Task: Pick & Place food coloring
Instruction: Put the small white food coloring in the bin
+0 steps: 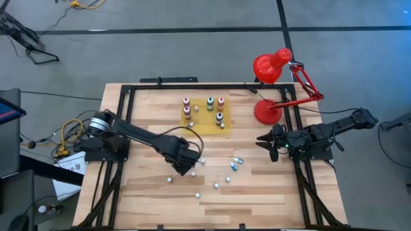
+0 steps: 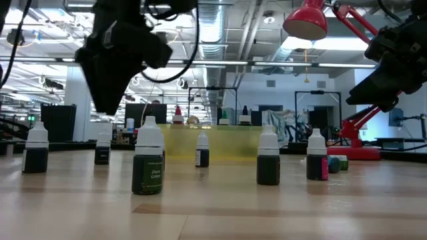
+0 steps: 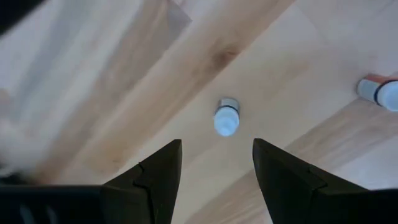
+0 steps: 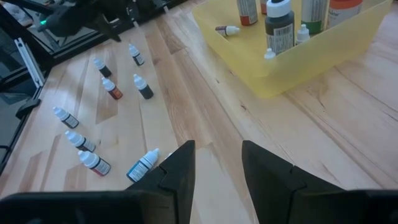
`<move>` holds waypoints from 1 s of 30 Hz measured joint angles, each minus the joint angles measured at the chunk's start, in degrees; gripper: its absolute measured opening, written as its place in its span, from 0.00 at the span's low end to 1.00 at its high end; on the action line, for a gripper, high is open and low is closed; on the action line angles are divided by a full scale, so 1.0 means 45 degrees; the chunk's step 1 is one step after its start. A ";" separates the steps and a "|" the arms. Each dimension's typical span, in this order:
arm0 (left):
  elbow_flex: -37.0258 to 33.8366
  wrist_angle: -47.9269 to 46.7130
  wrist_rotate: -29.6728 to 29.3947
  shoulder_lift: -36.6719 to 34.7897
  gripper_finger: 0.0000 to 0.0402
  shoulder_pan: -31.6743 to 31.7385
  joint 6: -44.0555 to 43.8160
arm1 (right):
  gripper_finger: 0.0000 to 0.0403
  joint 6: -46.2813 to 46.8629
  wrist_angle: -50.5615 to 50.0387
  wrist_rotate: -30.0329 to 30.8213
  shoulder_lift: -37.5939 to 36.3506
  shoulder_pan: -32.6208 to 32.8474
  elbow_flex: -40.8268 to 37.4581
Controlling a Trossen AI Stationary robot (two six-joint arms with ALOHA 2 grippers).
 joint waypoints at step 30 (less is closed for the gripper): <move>-0.3654 0.4799 0.0361 -0.0942 0.17 0.0174 -0.0489 | 0.30 0.0001 0.0012 0.0000 0.0000 0.0000 0.0000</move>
